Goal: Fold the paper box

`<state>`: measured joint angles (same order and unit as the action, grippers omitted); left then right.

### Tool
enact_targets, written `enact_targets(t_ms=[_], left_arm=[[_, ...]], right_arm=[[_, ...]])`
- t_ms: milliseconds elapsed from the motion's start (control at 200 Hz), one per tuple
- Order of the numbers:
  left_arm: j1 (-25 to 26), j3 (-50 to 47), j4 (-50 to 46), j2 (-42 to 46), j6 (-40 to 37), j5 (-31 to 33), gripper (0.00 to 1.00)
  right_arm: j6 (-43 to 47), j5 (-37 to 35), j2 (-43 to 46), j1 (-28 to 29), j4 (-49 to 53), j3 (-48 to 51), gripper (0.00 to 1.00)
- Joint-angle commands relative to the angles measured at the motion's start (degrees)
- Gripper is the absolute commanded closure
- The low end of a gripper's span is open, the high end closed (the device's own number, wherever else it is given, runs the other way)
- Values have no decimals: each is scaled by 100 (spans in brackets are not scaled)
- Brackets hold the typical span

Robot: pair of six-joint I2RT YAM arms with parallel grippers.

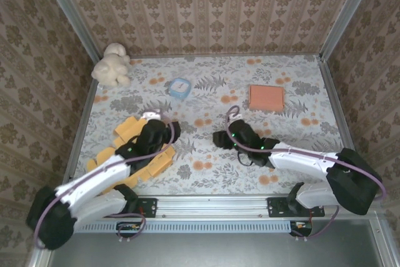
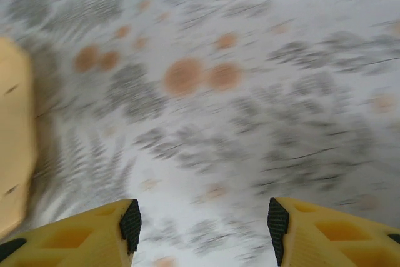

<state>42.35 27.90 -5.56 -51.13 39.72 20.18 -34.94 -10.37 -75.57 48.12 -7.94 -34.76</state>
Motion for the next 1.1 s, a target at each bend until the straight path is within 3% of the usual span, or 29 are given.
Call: enact_targets(t_ms=[0,190,330,715,1095], left_arm=[[37,-360,-840,1176,324,720,32],[66,-983,-1747,3472,560,1041,33],[66,-1203,-1986,4350,668,1188,33],[71,-1278,-1834,4402,723,1113,33],[66,-1313,-1763,4416,772,944,33]], right_arm=[[-425,-298,-539,574,-569,-120,41],[-479,25,-1808,1162,-1095,-1023,41],[-587,213,-2497,1318,-1368,-1563,41],[-221,448,-3784,1269,-763,-2968,45],[146,1643,-4587,831,-201,-3866,51]])
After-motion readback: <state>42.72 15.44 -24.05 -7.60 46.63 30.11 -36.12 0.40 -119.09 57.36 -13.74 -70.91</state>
